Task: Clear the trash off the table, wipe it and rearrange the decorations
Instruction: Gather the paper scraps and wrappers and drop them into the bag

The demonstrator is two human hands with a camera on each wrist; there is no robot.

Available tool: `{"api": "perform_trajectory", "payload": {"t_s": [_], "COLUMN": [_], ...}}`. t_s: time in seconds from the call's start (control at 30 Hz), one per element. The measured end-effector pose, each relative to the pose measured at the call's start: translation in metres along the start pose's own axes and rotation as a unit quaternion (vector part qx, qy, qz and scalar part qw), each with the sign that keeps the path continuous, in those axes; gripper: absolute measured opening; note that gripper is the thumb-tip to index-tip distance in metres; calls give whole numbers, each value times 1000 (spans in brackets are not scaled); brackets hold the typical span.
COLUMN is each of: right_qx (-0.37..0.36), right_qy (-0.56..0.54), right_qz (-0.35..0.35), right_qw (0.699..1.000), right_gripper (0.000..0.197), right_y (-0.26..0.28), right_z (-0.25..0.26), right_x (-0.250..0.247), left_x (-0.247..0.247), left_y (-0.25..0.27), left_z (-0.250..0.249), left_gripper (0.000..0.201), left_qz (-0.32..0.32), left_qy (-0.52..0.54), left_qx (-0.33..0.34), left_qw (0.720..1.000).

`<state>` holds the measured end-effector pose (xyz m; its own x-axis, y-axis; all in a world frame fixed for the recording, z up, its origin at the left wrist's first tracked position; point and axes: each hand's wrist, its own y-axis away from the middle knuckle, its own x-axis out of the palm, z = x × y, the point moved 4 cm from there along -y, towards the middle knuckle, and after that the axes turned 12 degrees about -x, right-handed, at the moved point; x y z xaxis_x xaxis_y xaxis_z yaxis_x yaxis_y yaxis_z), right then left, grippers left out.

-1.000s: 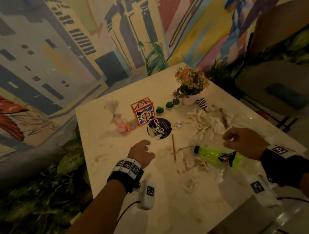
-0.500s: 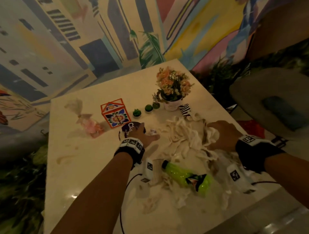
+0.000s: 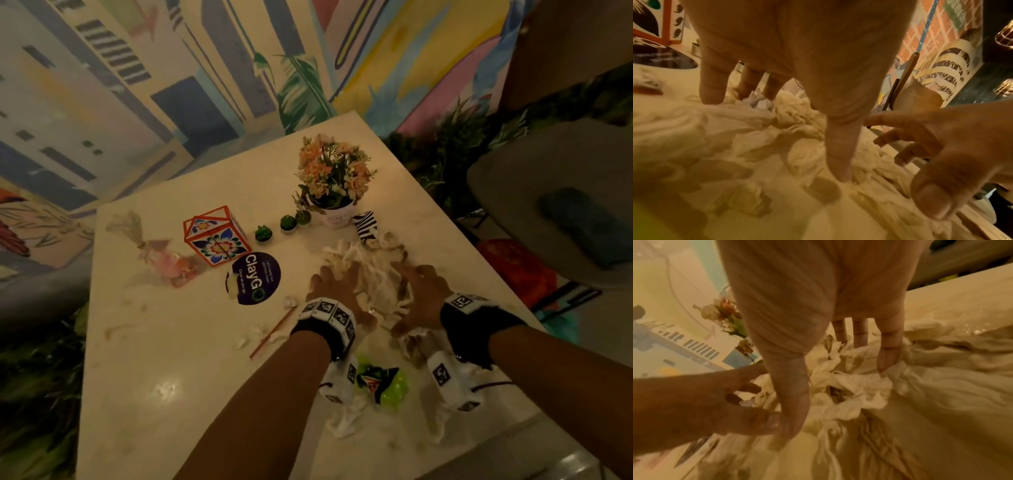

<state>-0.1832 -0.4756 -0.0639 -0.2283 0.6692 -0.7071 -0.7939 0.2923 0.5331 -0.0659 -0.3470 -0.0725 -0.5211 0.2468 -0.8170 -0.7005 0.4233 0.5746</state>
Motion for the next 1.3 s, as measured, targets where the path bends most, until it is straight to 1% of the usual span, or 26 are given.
{"api": "perform_trajectory", "payload": {"t_s": [0.07,0.1,0.17,0.2,0.23,0.3,0.37,0.4,0.43,0.5,0.57,0.63,0.7,0.73,0.8,0.87,0.9,0.97,1.03,1.13,1.2,1.3], "right_qx": [2,6,1,-7,-12,-33,-58,-64,-63,-51,-44,-53,-84,-99,-125,-146,-157,-172,-174,-168,-174,-183], "right_qy": [29,37,50,51,44,20,31,41,44,19,-30,-75,-95,-106,-156,-225,-238,-229,-228,-251,-264,-283], "right_qz": [-6,-11,-22,-27,-31,-39,-39,-38,-41,-70,-130,-191,-238,-261,-301,-305,-295,-276,-271,-272,-270,-240], "right_qw": [1000,999,999,998,998,998,997,996,996,996,990,977,963,954,932,914,912,918,919,914,910,910], "right_gripper": [123,116,93,82,75,60,39,28,21,20,16,14,27,32,32,28,27,27,27,33,33,31], "right_y": [-1,-2,-3,-4,-5,-8,-11,-12,-12,-12,-7,-1,8,13,22,29,33,38,41,38,36,37], "right_z": [1,1,0,0,-1,1,3,4,5,6,11,20,35,44,59,75,83,99,117,143,164,201], "right_x": [5,6,8,8,7,6,4,3,2,-4,-19,-40,-64,-76,-98,-113,-118,-123,-123,-114,-106,-86], "left_x": [0,1,2,1,-1,-5,-13,-17,-23,-36,-53,-71,-89,-95,-105,-114,-117,-121,-119,-115,-111,-100], "left_y": [2,1,1,0,0,-1,0,1,3,9,18,28,39,43,52,63,69,82,94,109,118,127], "left_z": [-3,-4,-5,-2,1,9,19,26,34,56,78,98,115,123,137,149,154,164,173,190,206,241], "left_gripper": [84,72,51,43,38,36,32,26,19,9,7,8,10,12,16,18,18,21,23,24,24,30], "left_qz": [-17,-23,-33,-34,-34,-29,-32,-40,-52,-73,-101,-134,-166,-178,-195,-206,-209,-211,-206,-210,-219,-213], "left_qy": [-8,-6,10,21,31,49,69,87,120,211,291,360,426,446,475,506,523,554,578,591,589,594], "left_qx": [15,25,47,45,37,18,8,5,-2,-35,-65,-81,-83,-80,-69,-56,-49,-42,-38,-40,-42,-55], "left_qw": [1000,999,998,998,998,998,997,995,991,974,949,920,886,874,856,836,825,804,788,778,777,774]}}
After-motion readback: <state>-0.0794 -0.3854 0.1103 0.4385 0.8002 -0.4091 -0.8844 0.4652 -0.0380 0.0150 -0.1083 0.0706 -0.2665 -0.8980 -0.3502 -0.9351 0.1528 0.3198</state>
